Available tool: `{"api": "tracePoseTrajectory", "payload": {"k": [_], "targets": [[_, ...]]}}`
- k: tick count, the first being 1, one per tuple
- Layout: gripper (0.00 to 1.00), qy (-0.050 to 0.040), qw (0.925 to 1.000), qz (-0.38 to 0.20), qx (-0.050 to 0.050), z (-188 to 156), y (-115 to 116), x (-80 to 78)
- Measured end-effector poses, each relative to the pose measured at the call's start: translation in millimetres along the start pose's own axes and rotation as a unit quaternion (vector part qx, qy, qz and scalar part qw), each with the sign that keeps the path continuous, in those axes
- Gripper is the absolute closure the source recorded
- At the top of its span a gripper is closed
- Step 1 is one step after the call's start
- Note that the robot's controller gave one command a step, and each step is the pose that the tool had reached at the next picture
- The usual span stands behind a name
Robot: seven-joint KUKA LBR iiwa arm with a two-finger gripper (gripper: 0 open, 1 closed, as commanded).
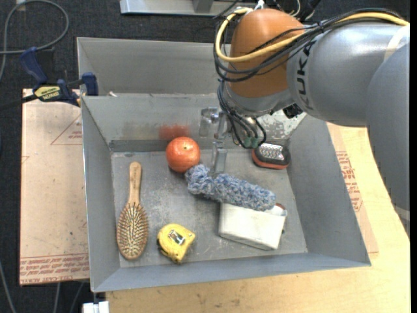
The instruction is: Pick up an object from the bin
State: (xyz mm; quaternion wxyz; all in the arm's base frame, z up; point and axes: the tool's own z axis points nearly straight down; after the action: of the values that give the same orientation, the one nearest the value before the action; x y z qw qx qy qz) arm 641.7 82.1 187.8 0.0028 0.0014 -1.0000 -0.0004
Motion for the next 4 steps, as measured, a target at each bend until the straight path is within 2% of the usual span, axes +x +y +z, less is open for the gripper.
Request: {"api": "tracePoseTrajectory", "payload": {"k": [1, 2, 3, 4], "targets": [[0.00, -0.0038, 1.0000, 0.001, 0.000, -5.4, -0.3, -1.3], [0.00, -0.0062, 0.9994, -0.034, -0.001, 25.8, -21.9, 5.4], [0.00, -0.0065, 0.9970, -0.077, 0.000, 86.4, -33.4, 14.1], [1.00, -0.0081, 0.9971, -0.075, -0.002, 116.8, -68.5, 18.9]]}}
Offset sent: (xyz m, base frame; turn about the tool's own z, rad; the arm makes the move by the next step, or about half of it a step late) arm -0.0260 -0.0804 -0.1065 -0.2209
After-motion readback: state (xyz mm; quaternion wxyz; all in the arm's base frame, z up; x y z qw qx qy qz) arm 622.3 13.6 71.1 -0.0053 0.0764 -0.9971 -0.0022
